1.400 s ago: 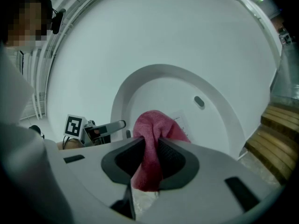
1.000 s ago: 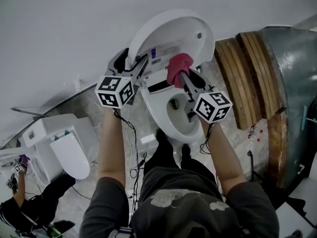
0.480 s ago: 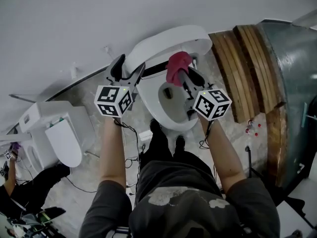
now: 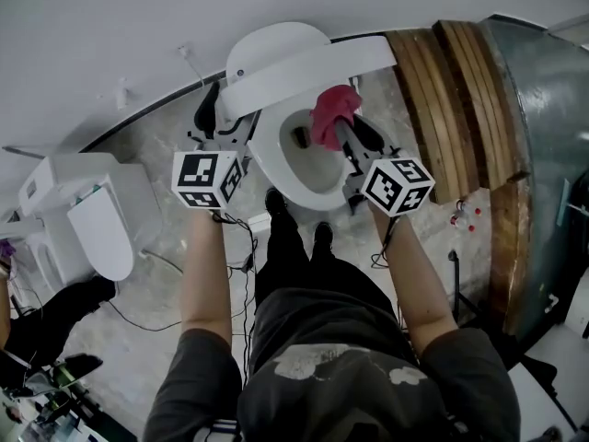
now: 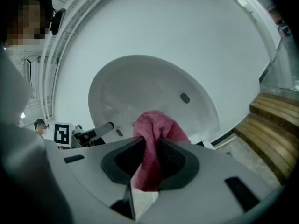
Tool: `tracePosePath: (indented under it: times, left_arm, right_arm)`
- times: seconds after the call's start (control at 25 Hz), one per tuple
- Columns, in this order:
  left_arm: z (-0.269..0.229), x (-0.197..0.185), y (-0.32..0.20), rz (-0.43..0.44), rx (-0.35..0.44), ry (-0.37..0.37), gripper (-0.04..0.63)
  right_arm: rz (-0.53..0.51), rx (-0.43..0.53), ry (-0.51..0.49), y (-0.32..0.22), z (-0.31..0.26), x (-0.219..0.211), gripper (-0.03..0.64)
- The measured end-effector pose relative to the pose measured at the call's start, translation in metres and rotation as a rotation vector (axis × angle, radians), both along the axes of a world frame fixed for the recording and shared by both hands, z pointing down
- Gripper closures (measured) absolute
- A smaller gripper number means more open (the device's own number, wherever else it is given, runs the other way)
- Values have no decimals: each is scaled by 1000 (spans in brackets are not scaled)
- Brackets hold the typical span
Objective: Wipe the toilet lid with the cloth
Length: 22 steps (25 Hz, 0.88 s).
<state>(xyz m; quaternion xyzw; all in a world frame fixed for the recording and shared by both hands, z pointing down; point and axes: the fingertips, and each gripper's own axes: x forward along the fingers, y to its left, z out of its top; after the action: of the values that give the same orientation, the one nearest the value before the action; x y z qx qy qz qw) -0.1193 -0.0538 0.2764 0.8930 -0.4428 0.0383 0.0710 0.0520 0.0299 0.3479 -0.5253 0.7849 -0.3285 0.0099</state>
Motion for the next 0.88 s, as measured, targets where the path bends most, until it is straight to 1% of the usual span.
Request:
tracePosePath:
  times: [0.12, 0.2, 0.28, 0.48, 0.52, 0.56, 0.68, 0.88]
  left_arm:
    - [5, 0, 13, -37, 25, 14, 279]
    - [9, 0, 23, -55, 29, 8, 279]
    - [16, 1, 34, -60, 29, -20, 279]
    - [35, 7, 64, -56, 20, -119, 279]
    - [38, 7, 69, -59, 15, -117, 276]
    - [39, 7, 73, -64, 6, -99, 275]
    - [40, 3, 85, -85, -21, -11, 273]
    - [41, -13, 111, -121, -45, 26, 273]
  right_arm:
    - [1, -8, -2, 13, 8, 3, 540]
    - [-9, -7, -1, 20, 11, 3, 541]
    - [-22, -6, 2, 28, 13, 2, 540]
    - [-52, -13, 3, 54, 22, -2, 541]
    - [-57, -14, 2, 58, 24, -3, 541]
    - [-62, -15, 1, 62, 26, -5, 541]
    - [-75, -20, -4, 71, 31, -8, 540]
    - [-80, -28, -3, 86, 32, -12, 541]
